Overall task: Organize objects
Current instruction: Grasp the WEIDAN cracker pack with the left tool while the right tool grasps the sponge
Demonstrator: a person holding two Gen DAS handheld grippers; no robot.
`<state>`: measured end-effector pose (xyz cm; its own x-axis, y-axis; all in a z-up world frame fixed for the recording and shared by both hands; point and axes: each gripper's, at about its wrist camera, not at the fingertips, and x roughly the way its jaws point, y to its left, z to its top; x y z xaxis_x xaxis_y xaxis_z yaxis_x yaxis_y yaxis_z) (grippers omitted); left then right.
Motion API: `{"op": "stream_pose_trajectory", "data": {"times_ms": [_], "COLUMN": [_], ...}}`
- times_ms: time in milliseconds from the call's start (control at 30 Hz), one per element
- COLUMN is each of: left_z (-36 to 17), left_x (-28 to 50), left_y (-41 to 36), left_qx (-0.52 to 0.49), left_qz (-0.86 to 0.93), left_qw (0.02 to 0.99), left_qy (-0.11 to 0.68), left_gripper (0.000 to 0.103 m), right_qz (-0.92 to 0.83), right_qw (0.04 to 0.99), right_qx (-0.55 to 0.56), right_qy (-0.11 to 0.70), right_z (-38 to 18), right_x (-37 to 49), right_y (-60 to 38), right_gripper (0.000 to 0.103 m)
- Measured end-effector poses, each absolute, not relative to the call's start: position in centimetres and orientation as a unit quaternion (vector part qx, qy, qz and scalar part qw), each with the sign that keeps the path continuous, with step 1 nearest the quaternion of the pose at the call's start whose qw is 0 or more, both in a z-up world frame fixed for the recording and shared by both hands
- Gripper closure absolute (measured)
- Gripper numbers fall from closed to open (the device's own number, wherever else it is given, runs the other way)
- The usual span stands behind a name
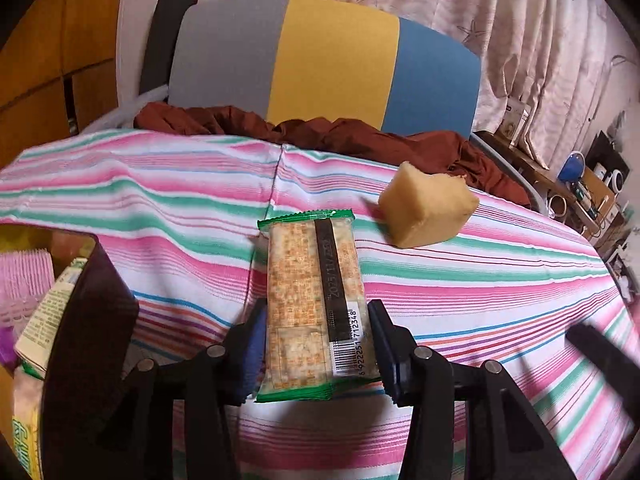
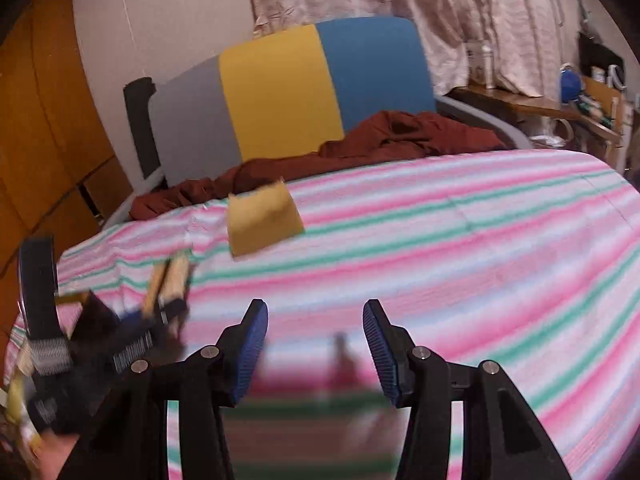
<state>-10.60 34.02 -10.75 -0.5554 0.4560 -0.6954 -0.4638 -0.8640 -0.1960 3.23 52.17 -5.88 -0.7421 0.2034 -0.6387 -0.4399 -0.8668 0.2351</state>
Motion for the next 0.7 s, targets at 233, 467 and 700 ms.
{"op": "stream_pose_trajectory", "data": {"times_ms": [233,467,700], "left_z": [-11.0,-11.1,-11.2], "left_x": [-10.8,-10.7,-10.6], "left_y": [33.9,33.8,33.8], "left_qx": [-0.397,-0.396,-0.396], "left_qz": [0.879,0.879,0.879], "left_qw": [0.265,0.265,0.266], "left_qy": [-0.005,-0.008,-0.010], "left_gripper": [0.054,0.054,0.054], "right_qz": [0.923,0.926,0.915], "right_qw": [0.143,0.106,0.117], "right_qx": [-0.320,-0.343,-0.378], "right_qy": [0.160,0.121,0.081], "right_z": [-4.3,-5.0,-7.6], "right_x": [-2.8,-9.2,-12.9], "right_y": [53.7,53.2,52.5], "right_gripper": [0.031,0.021,0.020]}}
